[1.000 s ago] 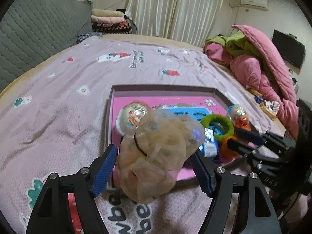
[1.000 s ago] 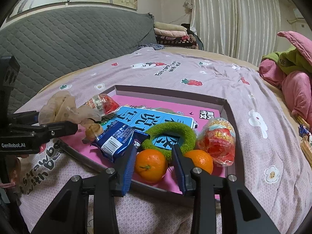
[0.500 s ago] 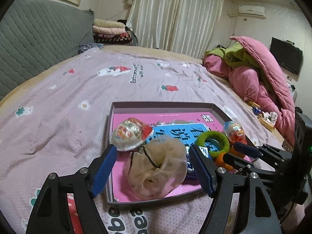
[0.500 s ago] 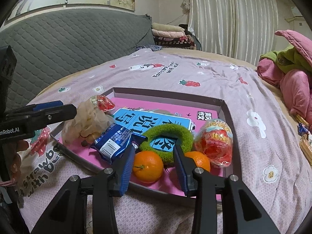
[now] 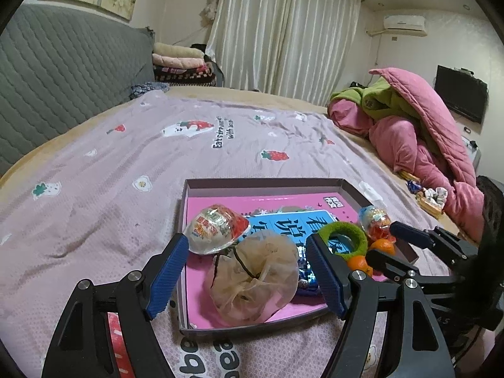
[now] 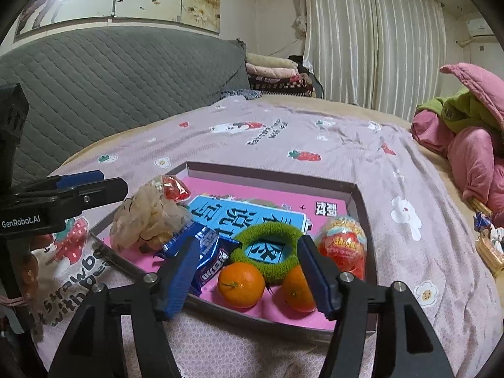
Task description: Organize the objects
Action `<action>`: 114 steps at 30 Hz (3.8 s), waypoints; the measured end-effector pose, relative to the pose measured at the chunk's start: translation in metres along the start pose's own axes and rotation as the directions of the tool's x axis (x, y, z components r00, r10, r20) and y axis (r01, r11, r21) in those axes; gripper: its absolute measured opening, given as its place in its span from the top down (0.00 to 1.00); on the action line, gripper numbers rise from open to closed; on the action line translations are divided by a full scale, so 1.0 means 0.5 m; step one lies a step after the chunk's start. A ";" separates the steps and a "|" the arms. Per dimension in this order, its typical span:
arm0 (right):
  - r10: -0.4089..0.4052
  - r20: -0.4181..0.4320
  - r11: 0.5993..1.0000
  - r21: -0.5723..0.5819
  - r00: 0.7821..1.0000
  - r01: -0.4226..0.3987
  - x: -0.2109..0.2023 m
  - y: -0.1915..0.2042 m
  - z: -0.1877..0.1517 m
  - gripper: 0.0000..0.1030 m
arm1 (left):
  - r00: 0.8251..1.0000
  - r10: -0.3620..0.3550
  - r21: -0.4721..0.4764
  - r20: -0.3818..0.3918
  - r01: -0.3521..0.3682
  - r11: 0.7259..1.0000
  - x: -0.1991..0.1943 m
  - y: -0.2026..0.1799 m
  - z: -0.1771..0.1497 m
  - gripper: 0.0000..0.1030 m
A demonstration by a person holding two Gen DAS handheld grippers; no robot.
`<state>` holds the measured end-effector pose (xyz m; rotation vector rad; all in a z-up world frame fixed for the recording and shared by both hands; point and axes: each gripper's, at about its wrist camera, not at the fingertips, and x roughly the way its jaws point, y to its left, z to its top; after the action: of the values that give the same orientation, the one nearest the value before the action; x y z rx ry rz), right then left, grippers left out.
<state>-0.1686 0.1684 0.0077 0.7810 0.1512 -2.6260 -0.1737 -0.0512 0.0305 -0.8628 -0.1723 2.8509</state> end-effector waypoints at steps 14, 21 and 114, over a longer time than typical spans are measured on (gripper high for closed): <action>-0.062 0.132 0.994 -0.081 0.989 0.074 -0.072 0.044 0.015 0.26 | 0.996 0.071 0.046 0.055 -0.073 0.996 -0.043 -0.018 -0.011 0.24; -0.086 0.137 0.993 -0.074 0.987 0.096 -0.093 0.058 -0.008 0.18 | 0.990 0.122 0.018 0.064 -0.124 0.992 -0.071 -0.016 -0.038 0.24; -0.197 -0.048 0.973 0.112 0.979 0.201 -0.190 0.085 -0.199 0.13 | 0.982 0.148 0.003 -0.116 -0.149 0.989 -0.156 -0.069 -0.233 0.24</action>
<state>-0.0285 0.1830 -0.0237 0.8951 0.0915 -2.8314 -0.0407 -0.0243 -0.0183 -1.0831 -0.1057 2.9256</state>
